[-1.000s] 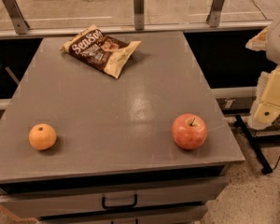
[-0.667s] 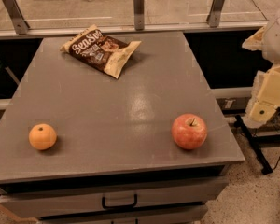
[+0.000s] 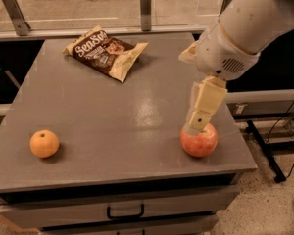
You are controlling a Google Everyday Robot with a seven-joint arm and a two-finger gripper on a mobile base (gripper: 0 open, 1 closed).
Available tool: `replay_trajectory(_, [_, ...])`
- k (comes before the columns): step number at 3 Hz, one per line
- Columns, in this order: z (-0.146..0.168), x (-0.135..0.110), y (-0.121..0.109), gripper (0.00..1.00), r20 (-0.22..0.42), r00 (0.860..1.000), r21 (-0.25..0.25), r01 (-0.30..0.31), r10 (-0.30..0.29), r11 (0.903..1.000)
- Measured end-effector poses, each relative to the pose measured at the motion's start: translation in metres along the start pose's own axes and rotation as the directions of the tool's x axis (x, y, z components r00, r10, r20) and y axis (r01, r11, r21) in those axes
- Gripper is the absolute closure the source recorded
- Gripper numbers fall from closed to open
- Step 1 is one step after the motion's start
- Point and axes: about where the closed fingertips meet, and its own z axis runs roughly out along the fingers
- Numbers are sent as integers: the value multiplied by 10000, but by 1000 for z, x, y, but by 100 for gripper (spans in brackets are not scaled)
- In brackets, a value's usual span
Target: Move orange near brown chip bag
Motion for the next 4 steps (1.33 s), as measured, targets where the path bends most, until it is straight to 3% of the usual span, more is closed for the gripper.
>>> replay_trajectory(1, [40,-60,8,0,1353,9882,-806,838,-724,9932])
replay_trajectory(2, [78,-110,23,0,2634,9592,-1533,1470,-1030,9772])
replay_trajectory(3, [111,-158,42,0,3878,9151,-2081,2040,-1108,9566])
replay_trajectory(4, [130,-208,57,0,4479,8856,-2268,2454,-1228,9425])
